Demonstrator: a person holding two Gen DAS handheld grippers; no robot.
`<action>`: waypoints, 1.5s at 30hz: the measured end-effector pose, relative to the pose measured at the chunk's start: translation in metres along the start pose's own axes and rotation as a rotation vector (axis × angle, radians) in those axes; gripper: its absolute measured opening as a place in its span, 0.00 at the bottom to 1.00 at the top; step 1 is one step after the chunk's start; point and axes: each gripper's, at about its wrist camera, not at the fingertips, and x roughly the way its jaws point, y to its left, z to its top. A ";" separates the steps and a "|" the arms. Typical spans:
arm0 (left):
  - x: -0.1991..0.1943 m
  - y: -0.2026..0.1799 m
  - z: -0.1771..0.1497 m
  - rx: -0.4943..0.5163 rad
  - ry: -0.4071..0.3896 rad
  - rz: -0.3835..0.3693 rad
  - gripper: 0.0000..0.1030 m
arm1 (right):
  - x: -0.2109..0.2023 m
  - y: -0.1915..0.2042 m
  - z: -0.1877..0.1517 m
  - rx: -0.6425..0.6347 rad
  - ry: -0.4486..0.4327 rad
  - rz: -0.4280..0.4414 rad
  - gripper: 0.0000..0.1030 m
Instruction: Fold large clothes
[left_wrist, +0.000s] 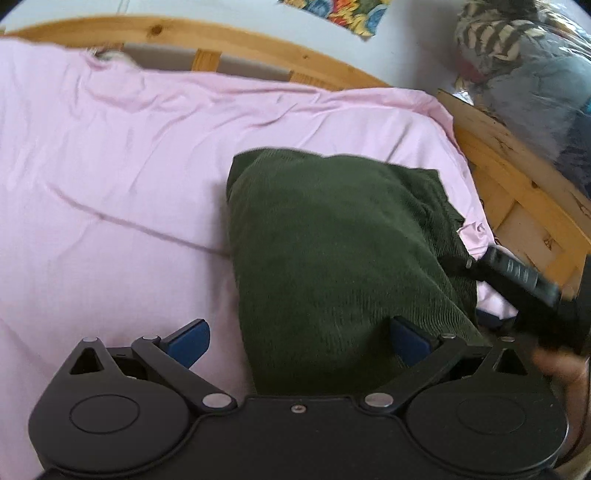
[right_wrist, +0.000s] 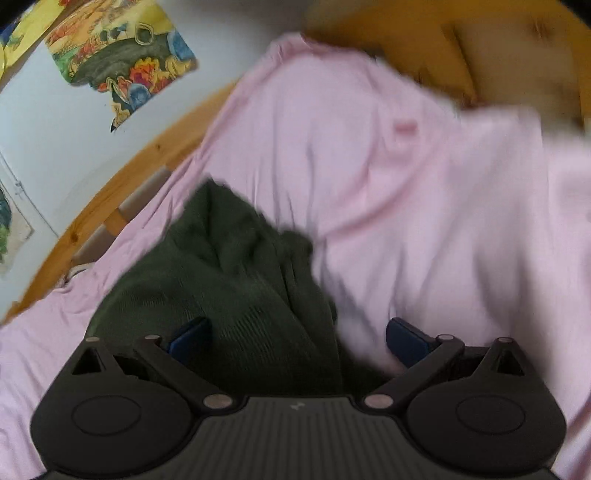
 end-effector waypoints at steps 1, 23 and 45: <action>0.001 0.001 -0.002 -0.009 0.002 -0.002 0.99 | 0.002 0.002 -0.003 -0.051 0.003 -0.005 1.00; 0.004 0.015 0.032 -0.106 0.045 -0.072 0.99 | 0.017 -0.009 0.011 -0.074 0.070 0.249 1.00; 0.004 0.053 0.023 -0.165 0.093 -0.073 0.99 | -0.021 0.065 -0.024 -0.551 -0.158 0.171 0.91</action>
